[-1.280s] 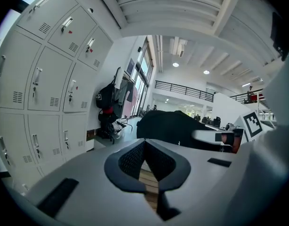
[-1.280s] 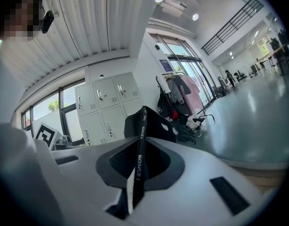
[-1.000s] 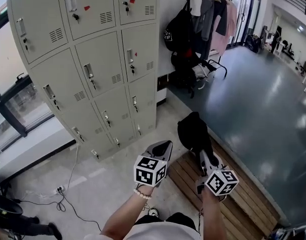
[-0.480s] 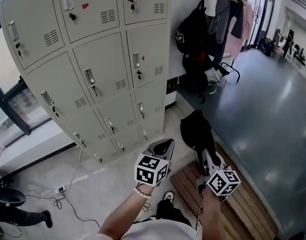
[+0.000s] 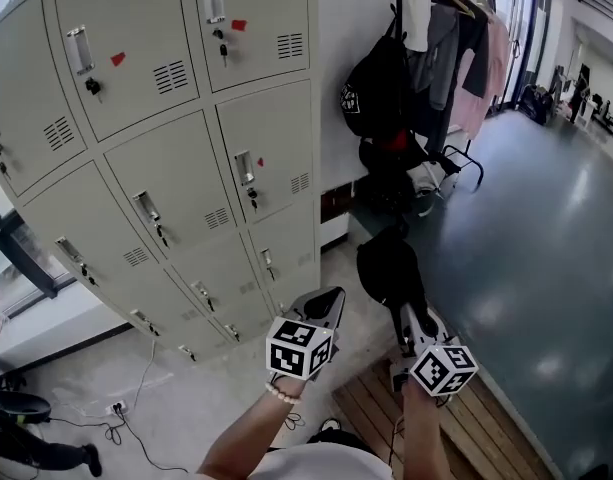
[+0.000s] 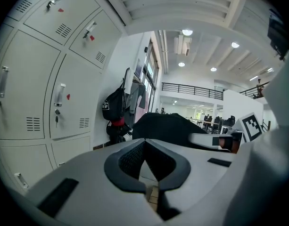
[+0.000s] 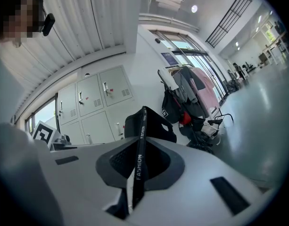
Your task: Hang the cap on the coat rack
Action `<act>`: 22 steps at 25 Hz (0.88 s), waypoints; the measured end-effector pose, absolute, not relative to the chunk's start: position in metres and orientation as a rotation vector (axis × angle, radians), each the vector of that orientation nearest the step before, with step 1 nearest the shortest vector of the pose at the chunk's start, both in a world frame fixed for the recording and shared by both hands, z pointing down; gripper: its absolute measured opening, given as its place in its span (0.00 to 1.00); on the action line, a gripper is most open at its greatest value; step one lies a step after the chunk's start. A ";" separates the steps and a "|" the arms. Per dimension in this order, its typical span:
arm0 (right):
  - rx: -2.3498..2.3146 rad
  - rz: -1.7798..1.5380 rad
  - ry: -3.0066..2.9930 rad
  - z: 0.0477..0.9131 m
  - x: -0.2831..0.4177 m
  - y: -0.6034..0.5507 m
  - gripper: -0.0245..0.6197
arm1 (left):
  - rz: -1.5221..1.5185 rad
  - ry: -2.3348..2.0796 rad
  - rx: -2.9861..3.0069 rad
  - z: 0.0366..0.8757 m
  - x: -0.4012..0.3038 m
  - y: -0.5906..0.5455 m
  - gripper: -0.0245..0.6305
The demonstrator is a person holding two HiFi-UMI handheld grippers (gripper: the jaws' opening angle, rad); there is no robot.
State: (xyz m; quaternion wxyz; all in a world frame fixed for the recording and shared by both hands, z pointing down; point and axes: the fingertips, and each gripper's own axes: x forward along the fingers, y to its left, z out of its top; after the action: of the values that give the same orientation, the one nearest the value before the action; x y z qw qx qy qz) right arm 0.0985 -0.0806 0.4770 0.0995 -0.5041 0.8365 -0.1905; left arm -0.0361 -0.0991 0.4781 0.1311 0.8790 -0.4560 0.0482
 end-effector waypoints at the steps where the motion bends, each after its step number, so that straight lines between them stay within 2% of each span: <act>1: -1.486 -0.558 2.477 0.474 0.102 -0.091 0.06 | 0.138 -1.326 2.552 0.477 -0.032 -0.109 0.03; 14: -1.507 -0.556 2.465 0.476 0.129 -0.197 0.06 | 0.125 -1.305 2.563 0.475 -0.006 -0.223 0.03; 22: -1.571 -0.555 2.418 0.485 0.131 -0.297 0.06 | 0.109 -1.206 2.604 0.478 0.003 -0.332 0.04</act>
State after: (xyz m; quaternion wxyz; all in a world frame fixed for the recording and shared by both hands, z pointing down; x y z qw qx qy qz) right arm 0.1308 -0.2970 0.4853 0.1022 -0.5321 0.8192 -0.1879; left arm 0.0026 -0.3320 0.4783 0.1344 0.8986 -0.4160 0.0376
